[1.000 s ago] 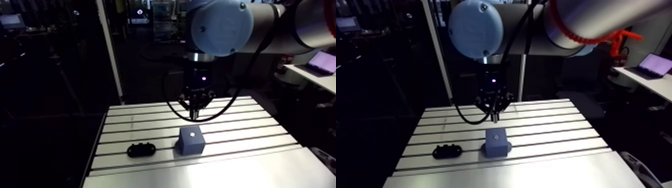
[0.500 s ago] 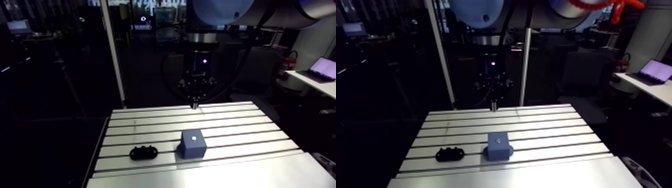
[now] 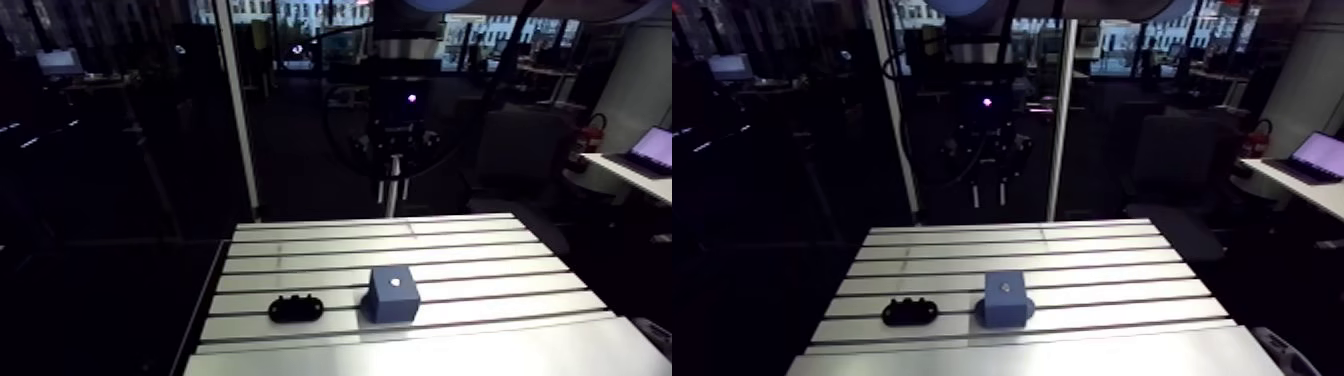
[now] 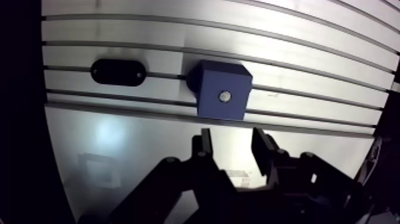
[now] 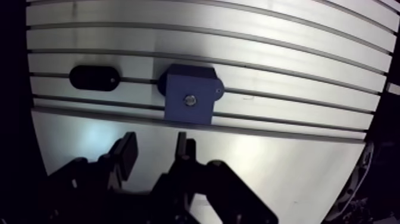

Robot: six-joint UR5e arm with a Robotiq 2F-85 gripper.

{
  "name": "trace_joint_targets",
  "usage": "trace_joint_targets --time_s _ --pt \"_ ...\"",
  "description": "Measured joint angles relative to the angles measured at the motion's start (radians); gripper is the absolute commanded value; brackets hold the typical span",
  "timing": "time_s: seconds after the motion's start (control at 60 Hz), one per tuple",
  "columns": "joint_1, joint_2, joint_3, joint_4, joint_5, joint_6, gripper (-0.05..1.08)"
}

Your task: Pick up the M10 bolt and insert it into the hex recess until seated.

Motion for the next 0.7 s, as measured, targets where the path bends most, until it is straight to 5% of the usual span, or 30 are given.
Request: trace_joint_targets --time_s 0.433,0.7 --pt "0.006 -0.036 -0.075 0.088 -0.029 0.110 0.01" --pt "0.005 -0.063 -0.120 0.132 -0.028 0.144 0.01"
